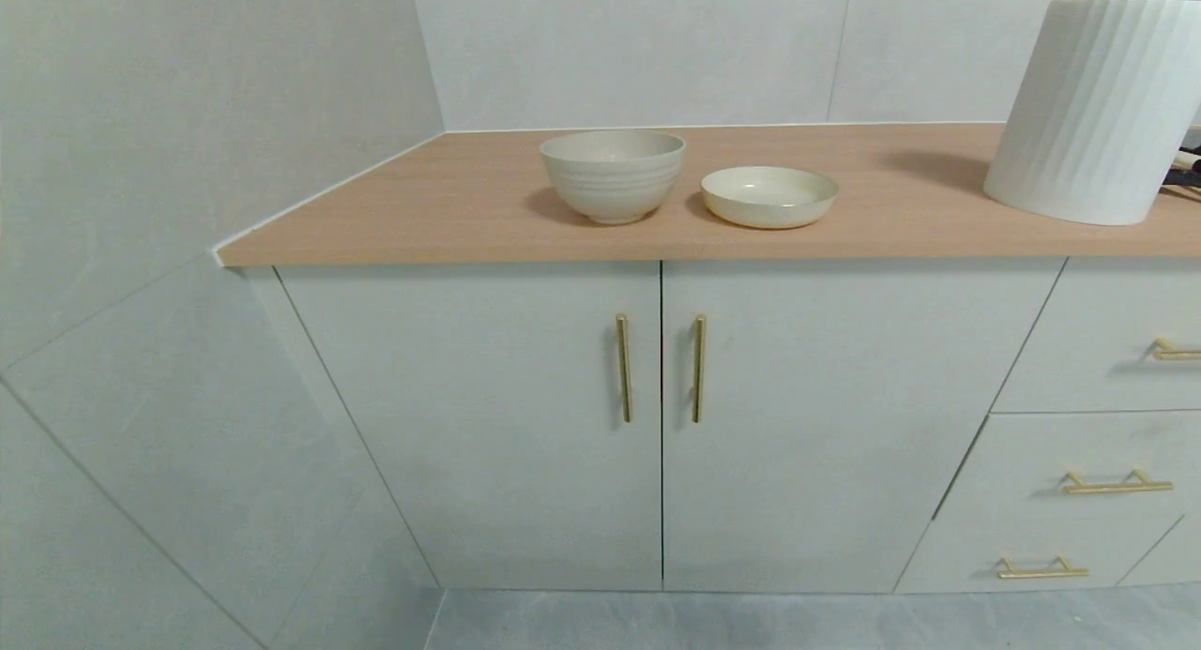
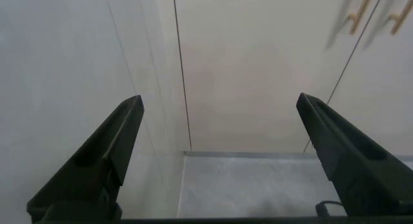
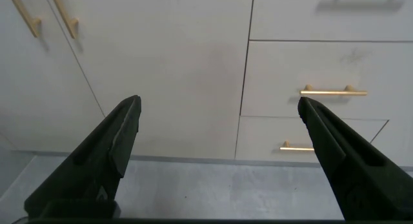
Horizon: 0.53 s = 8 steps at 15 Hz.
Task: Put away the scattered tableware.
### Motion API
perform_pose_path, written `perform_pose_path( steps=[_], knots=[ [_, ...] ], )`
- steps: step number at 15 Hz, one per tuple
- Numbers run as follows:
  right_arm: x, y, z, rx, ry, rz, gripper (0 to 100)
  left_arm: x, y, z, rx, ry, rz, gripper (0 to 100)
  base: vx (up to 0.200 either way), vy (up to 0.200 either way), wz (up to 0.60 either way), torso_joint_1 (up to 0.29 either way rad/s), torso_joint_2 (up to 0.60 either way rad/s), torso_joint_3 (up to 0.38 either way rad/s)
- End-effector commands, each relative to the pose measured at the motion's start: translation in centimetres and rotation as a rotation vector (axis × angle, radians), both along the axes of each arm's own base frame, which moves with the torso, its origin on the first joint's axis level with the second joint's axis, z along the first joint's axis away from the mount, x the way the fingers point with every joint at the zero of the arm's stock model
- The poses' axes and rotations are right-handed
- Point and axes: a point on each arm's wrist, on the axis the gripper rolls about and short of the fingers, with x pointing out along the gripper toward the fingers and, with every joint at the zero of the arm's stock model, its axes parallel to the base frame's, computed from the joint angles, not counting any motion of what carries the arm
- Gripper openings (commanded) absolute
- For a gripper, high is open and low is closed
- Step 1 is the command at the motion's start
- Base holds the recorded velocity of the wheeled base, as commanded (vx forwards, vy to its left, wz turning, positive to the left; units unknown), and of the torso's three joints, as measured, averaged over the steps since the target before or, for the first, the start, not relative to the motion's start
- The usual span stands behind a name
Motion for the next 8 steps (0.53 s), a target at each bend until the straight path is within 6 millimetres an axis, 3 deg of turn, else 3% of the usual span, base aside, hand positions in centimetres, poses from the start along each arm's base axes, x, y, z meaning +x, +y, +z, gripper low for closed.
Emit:
perform_pose_path(
  steps=[1, 7, 8],
  knots=[
    [0.01, 0.0, 0.01, 0.0, 0.001, 0.0, 100, 0.01, 0.0, 0.01, 0.0, 0.001, 0.0, 100, 0.0, 0.0, 0.0, -0.036, 0.19, 0.129],
    [0.01, 0.0, 0.01, 0.0, 0.001, 0.001, 100, 0.0, 0.0, 0.0, 0.0, 0.0, 0.0, 100, 0.0, 0.0, 0.0, -0.014, 0.04, 0.022],
    [0.01, 0.0, 0.01, 0.001, 0.001, 0.001, 100, 0.0, 0.0, 0.0, 0.0, 0.0, 0.002, 100, 0.0, 0.2, 0.0, -0.002, 0.0, 0.002]
  ],
)
